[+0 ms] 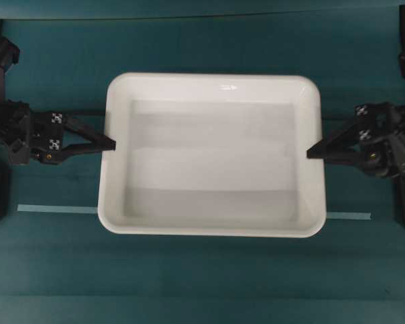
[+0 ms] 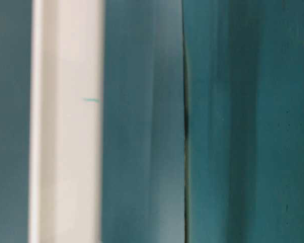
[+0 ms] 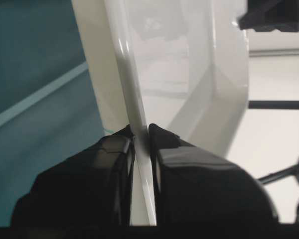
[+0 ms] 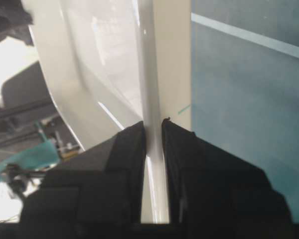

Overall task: Lift the white case with both hands.
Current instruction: 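Raise the tray upward with both grippers holding its side rims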

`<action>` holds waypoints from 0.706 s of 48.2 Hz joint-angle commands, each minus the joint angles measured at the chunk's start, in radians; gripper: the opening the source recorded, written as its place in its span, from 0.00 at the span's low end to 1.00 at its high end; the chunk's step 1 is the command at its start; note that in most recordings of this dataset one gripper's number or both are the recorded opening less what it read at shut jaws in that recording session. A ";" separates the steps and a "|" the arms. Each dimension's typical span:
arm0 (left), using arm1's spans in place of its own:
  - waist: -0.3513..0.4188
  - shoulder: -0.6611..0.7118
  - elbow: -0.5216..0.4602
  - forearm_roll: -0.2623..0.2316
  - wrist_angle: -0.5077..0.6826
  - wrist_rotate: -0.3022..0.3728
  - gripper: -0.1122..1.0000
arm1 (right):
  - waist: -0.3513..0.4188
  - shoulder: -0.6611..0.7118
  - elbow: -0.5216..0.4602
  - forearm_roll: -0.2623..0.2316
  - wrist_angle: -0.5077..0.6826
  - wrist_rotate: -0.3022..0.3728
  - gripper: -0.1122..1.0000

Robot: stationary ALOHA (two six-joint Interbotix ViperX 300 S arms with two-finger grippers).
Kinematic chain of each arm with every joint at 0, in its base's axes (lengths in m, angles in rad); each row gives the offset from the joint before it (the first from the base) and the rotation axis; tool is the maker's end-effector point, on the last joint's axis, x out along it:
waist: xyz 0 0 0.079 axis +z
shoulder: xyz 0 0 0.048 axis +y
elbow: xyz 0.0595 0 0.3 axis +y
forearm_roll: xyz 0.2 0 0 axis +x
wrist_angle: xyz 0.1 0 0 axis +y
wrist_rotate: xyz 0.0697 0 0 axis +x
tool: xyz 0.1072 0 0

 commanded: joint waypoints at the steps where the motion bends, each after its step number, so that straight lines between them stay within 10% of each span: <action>1: -0.002 0.006 -0.043 0.005 0.005 0.003 0.17 | -0.020 -0.012 -0.046 -0.002 0.020 0.005 0.21; 34: -0.002 0.000 -0.235 0.005 0.127 0.002 0.17 | -0.026 -0.026 -0.207 -0.021 0.143 0.011 0.21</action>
